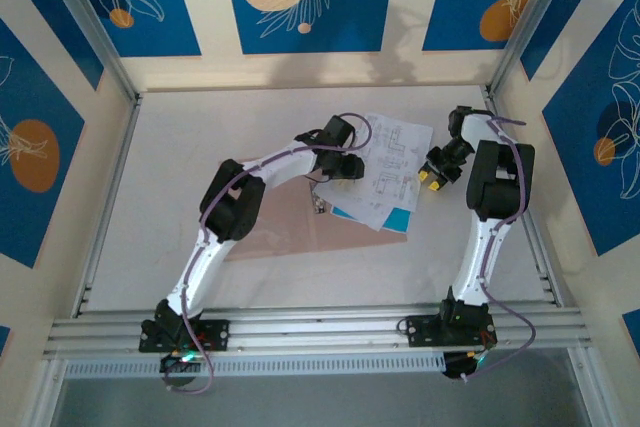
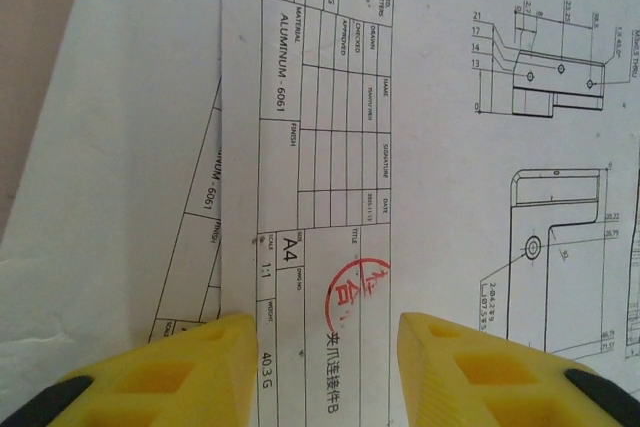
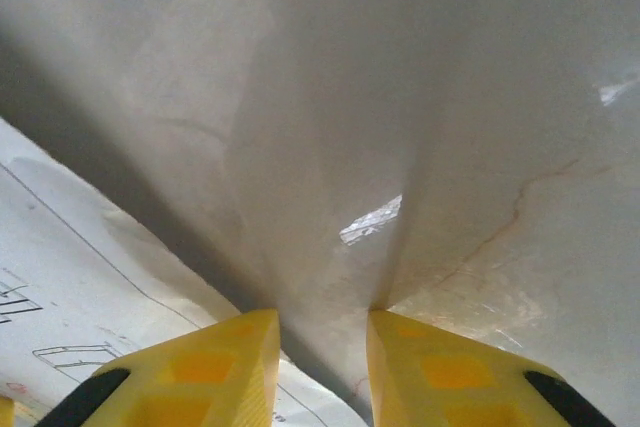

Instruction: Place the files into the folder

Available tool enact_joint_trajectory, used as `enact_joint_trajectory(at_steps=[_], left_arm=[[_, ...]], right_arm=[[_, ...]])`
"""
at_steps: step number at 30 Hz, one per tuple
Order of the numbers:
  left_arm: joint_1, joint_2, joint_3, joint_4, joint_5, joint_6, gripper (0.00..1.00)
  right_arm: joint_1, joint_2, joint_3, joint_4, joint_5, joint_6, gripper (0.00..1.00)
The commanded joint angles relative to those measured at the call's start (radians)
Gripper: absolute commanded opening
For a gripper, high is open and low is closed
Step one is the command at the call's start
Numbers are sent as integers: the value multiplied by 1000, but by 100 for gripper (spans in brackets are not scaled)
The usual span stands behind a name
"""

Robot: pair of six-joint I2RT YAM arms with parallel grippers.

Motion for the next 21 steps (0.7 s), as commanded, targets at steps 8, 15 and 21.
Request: enact_joint_trajectory(at_steps=[8, 15, 21], left_arm=[[1, -94, -35, 58, -21, 2, 42], [33, -57, -13, 25, 1, -10, 42], [40, -20, 1, 8, 50, 4, 42]], right_arm=[[45, -87, 8, 0, 6, 13, 25], [101, -99, 38, 0, -12, 45, 25], [116, -28, 50, -7, -15, 49, 24]])
